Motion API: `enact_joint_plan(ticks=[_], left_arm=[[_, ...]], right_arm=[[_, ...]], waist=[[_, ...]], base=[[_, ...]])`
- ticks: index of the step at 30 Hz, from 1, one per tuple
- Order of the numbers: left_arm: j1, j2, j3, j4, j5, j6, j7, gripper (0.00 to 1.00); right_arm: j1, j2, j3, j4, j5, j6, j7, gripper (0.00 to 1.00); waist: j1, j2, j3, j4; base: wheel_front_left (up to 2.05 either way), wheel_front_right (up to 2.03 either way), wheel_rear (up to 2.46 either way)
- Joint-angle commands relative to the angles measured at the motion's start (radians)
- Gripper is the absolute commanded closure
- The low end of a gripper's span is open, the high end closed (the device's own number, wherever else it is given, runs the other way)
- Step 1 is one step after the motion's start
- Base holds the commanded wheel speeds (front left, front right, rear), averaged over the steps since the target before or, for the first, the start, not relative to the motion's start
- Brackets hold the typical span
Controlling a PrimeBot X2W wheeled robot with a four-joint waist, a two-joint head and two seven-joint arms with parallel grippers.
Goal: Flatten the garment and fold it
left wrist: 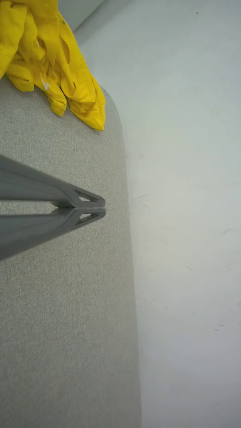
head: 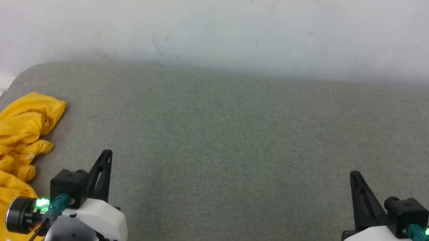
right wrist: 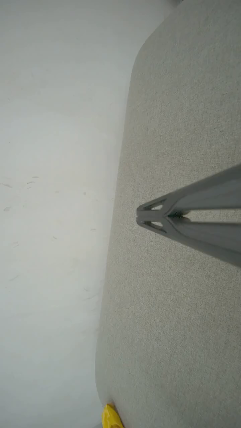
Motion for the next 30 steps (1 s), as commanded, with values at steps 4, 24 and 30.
enact_joint_plan(ticks=[4,24,30], left_arm=[[-0.011,-0.002,0.002,-0.005,0.006,-0.001,0.000,1.00],[-0.011,-0.002,0.002,-0.005,0.006,-0.001,0.000,1.00],[-0.011,-0.002,0.002,-0.005,0.006,-0.001,0.000,1.00]], right_arm=[[-0.015,0.003,-0.002,-0.006,-0.007,-0.002,0.000,1.00],[-0.015,0.003,-0.002,-0.006,-0.007,-0.002,0.000,1.00],[-0.015,0.003,-0.002,-0.006,-0.007,-0.002,0.000,1.00]], waist=[[0.0000,-0.0001,0.000,0.000],[0.0000,-0.0001,0.000,0.000],[0.0000,-0.0001,0.000,0.000]], base=[[0.00,0.00,0.00],[0.00,0.00,0.00],[0.00,0.00,0.00]])
